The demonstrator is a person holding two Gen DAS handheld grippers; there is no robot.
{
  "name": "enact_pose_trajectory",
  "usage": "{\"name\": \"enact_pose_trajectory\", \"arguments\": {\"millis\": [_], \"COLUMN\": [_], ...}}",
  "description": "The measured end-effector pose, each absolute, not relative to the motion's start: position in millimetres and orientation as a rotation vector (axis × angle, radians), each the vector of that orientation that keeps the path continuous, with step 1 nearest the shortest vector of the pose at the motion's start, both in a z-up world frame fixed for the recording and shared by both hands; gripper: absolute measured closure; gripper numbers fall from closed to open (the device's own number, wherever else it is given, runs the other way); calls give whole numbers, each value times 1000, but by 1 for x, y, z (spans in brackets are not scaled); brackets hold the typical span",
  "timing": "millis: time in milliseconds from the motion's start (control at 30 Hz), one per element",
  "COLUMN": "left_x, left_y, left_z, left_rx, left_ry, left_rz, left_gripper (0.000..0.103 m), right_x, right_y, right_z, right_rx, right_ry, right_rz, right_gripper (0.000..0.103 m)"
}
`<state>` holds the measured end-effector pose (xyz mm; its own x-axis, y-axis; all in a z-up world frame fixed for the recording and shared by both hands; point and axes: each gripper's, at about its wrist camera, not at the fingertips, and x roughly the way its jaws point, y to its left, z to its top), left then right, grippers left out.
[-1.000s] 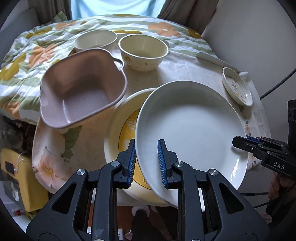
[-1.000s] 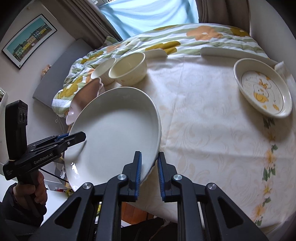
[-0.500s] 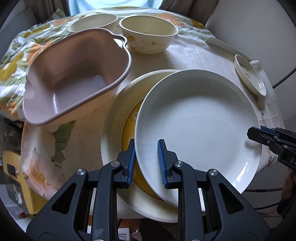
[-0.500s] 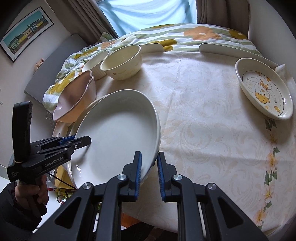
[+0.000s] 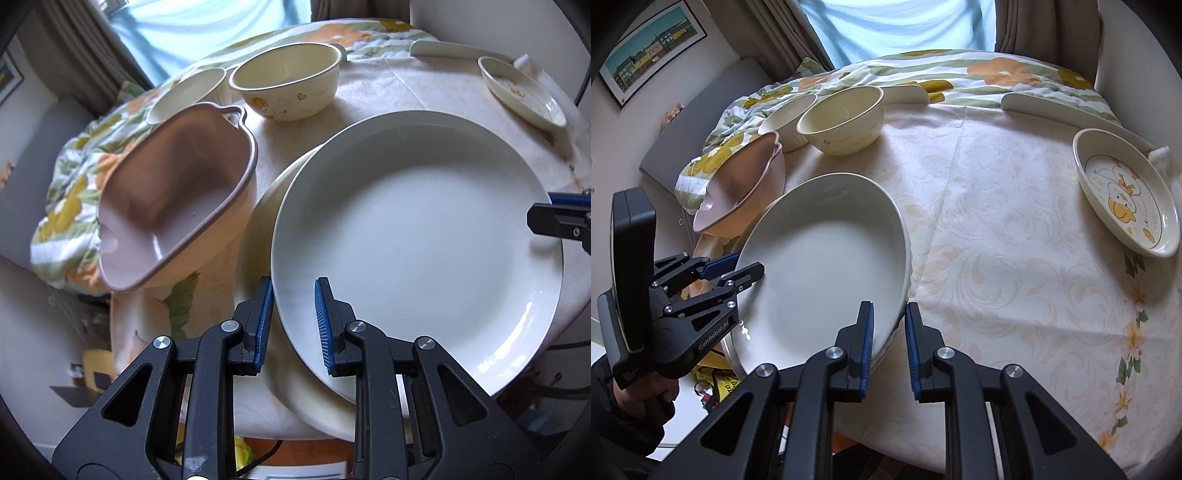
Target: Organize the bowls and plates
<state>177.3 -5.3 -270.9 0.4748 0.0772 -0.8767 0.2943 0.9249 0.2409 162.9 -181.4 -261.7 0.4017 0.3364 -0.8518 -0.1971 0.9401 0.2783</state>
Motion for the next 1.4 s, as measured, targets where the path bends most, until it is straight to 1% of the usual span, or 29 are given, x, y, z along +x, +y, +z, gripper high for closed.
{"name": "enact_pose_trajectory", "arguments": {"millis": [200, 633, 1100, 1267, 1367, 1400], "left_x": [177, 169, 172, 170, 166, 165], "left_y": [-5, -13, -6, 0, 0, 0], "left_z": [-271, -271, -267, -241, -211, -200], "left_rx": [415, 533, 475, 417, 355, 335], "left_ry": [1066, 1019, 1037, 1013, 982, 966], "left_rz": [-123, -65, -82, -80, -100, -112], "left_gripper": [84, 84, 84, 84, 84, 82], "right_x": [162, 162, 163, 156, 149, 147], "right_y": [-170, -159, -160, -169, -181, -186], "right_z": [-261, -263, -262, -240, -221, -214], "right_rx": [59, 11, 31, 51, 80, 95], "right_ry": [1094, 1075, 1070, 1021, 990, 985], "right_rz": [313, 302, 306, 294, 290, 287], "right_gripper": [87, 87, 87, 88, 87, 87]}}
